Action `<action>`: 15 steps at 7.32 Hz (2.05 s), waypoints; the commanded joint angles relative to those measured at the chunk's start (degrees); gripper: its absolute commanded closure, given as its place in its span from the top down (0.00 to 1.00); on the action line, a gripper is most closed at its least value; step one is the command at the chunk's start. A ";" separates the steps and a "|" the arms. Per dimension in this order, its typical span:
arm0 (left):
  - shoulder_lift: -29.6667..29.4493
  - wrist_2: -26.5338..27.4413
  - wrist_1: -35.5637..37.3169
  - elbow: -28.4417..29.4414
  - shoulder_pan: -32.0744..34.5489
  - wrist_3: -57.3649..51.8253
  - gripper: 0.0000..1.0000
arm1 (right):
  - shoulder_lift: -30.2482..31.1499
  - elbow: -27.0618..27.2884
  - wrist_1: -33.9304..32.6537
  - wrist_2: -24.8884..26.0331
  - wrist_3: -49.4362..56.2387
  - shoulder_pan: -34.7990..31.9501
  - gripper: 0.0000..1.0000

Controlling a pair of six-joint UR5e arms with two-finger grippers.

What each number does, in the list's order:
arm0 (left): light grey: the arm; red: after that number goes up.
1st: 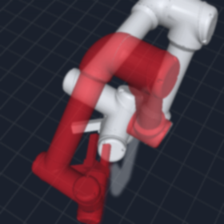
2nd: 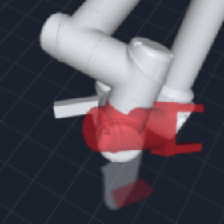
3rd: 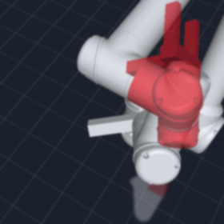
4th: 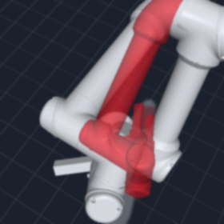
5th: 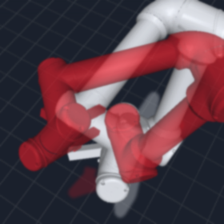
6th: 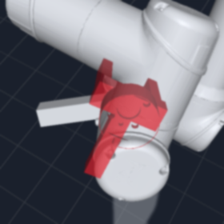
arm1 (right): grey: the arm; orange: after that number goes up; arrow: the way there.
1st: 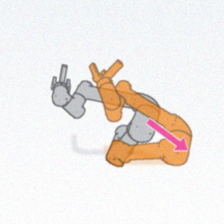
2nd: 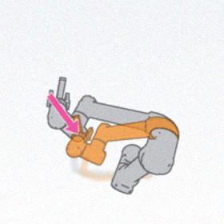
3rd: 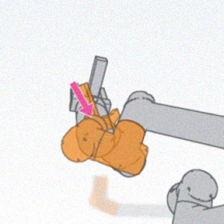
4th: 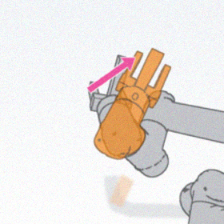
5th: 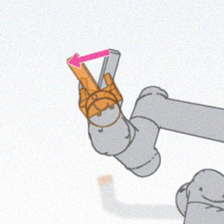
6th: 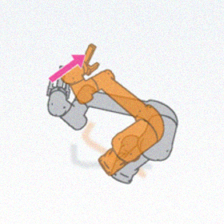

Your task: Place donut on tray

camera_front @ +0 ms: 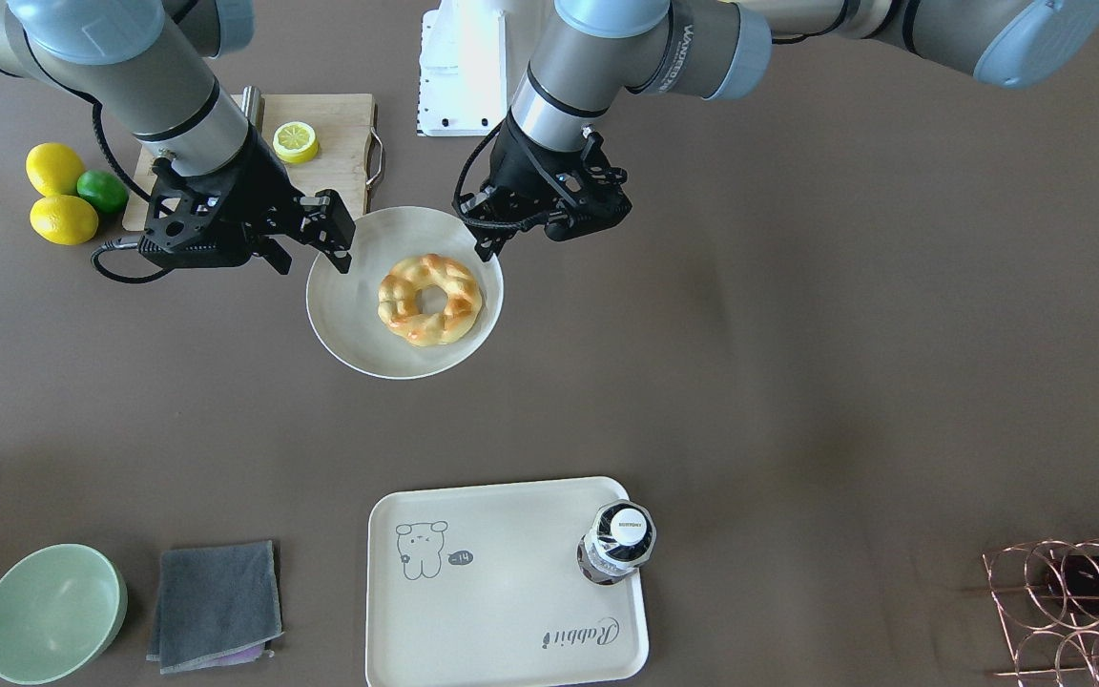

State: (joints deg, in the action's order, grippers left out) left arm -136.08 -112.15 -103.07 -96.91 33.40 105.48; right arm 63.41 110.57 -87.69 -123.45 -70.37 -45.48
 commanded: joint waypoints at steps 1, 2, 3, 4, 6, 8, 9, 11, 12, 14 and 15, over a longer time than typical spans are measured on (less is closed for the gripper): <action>0.02 0.00 -0.20 -0.03 -0.08 0.52 0.00 | 0.05 0.35 0.06 -0.12 -0.03 -0.14 0.52; 0.02 0.00 -0.20 -0.03 -0.17 0.52 0.00 | 0.13 0.53 -0.02 -0.21 -0.03 -0.22 0.28; 0.46 0.00 -0.29 -0.12 -0.26 0.43 0.00 | 0.57 1.31 -0.02 -0.21 -0.03 -0.23 0.15; 0.90 0.00 -2.11 -0.21 -0.26 0.52 0.00 | 0.58 1.15 -0.02 -0.12 -0.03 -0.14 0.12; 1.17 0.00 -2.57 -0.47 -0.26 0.87 0.00 | 0.58 1.14 -0.02 -0.04 -0.03 -0.14 0.05; 1.17 -0.09 -3.09 -0.47 -0.26 0.87 0.00 | 0.49 1.23 -0.02 -0.04 -0.03 -0.14 0.00; 1.25 0.00 -3.10 -0.47 -0.26 0.78 0.39 | 0.49 1.32 -0.11 -0.12 -0.03 -0.14 0.00; 1.25 0.09 -2.84 -0.47 -0.26 0.87 0.97 | 0.49 1.41 0.06 -0.91 -0.64 -0.14 0.00; 1.25 0.09 -2.75 -0.56 -0.26 0.96 0.98 | 0.57 1.41 0.15 -1.26 -0.74 -0.14 0.00; 4.13 0.00 -2.40 -3.70 0.35 0.96 0.97 | 0.57 1.06 0.15 -1.09 -0.74 -0.22 0.00; 7.03 -0.17 -2.31 -7.20 0.96 0.87 0.97 | 0.23 0.62 0.07 -1.00 -0.82 -0.49 0.00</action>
State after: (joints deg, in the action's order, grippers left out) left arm -133.19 -112.11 -105.57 -99.39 33.61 106.43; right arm 63.93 111.75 -87.55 -124.53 -71.11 -45.67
